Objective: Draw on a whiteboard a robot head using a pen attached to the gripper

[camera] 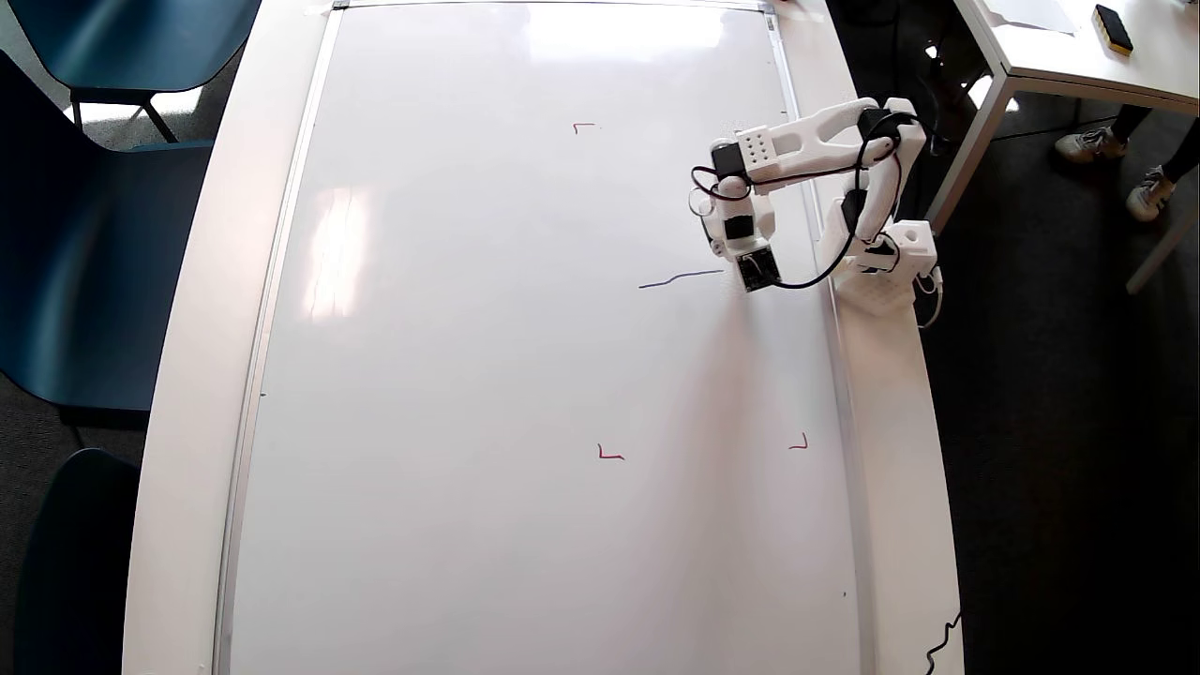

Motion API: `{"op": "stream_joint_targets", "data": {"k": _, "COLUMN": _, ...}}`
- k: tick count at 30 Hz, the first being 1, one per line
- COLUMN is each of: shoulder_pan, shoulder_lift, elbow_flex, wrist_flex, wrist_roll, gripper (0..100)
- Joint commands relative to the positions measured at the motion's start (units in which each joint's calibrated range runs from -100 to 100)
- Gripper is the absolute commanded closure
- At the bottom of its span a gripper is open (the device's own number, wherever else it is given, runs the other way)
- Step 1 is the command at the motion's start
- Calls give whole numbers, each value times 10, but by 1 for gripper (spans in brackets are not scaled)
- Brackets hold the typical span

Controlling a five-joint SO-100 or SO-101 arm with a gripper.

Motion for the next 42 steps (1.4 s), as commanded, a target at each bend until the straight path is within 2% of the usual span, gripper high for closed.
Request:
{"op": "stream_joint_targets", "data": {"k": 1, "shoulder_pan": 12, "shoulder_lift": -7, "elbow_flex": 13, "wrist_flex": -18, "wrist_roll": 6, "gripper": 99}}
{"op": "stream_joint_targets", "data": {"k": 22, "shoulder_pan": 135, "shoulder_lift": 29, "elbow_flex": -11, "wrist_flex": -28, "wrist_roll": 45, "gripper": 99}}
{"op": "stream_joint_targets", "data": {"k": 42, "shoulder_pan": 276, "shoulder_lift": 98, "elbow_flex": -120, "wrist_flex": -23, "wrist_roll": 89, "gripper": 99}}
